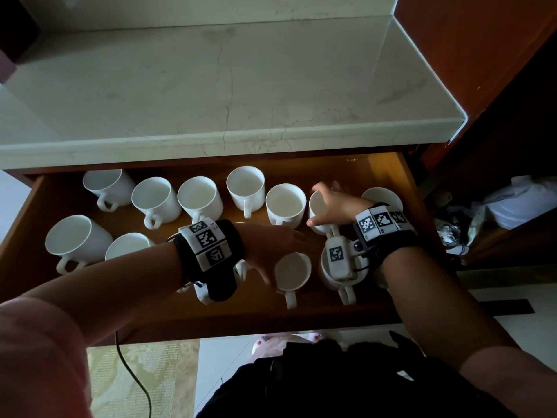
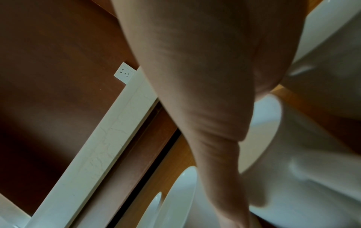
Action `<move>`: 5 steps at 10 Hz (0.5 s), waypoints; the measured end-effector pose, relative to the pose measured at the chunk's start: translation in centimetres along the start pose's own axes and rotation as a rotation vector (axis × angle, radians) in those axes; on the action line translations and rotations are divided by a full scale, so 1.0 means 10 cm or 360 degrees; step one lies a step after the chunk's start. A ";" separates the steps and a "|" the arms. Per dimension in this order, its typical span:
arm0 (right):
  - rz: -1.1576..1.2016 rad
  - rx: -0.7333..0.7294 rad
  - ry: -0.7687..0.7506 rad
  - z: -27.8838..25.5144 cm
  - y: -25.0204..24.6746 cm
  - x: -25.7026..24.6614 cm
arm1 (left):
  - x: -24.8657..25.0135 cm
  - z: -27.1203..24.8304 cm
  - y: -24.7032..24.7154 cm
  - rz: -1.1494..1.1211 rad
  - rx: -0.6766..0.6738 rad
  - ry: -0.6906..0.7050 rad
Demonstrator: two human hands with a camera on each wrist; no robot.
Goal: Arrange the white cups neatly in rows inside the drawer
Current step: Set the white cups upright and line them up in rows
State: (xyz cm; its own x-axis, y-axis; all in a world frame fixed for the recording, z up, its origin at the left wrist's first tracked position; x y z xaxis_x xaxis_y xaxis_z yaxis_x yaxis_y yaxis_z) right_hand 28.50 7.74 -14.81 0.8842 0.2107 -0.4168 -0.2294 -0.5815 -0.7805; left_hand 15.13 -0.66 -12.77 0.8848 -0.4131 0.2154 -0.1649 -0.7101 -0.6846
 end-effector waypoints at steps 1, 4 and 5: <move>0.0005 -0.0006 -0.0001 0.00 0.00 0.00 | -0.01 0.02 0.01 -0.0163 0.0040 -0.0038; -0.0012 0.0016 0.0011 0.00 0.01 -0.01 | -0.08 -0.14 -0.60 -0.0342 0.0509 0.0302; -0.0011 0.0037 0.0006 -0.01 0.00 -0.01 | -0.26 0.00 -0.75 -0.0116 0.0660 0.0108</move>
State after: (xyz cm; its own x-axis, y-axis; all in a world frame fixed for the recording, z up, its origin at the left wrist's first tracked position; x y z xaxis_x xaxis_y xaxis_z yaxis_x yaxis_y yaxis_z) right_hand 28.50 7.62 -14.74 0.8873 0.2120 -0.4095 -0.2323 -0.5616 -0.7941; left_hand 14.08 5.78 -8.17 0.8549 -0.4165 0.3094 0.0986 -0.4549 -0.8850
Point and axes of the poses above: each hand's wrist, its own z-axis towards the middle knuckle, its own y-axis out of the palm, x = y × z, the point moved 6 cm from there along z, towards the middle knuckle, and after that the axes turned 11 degrees about -y, right-handed, at the moved point
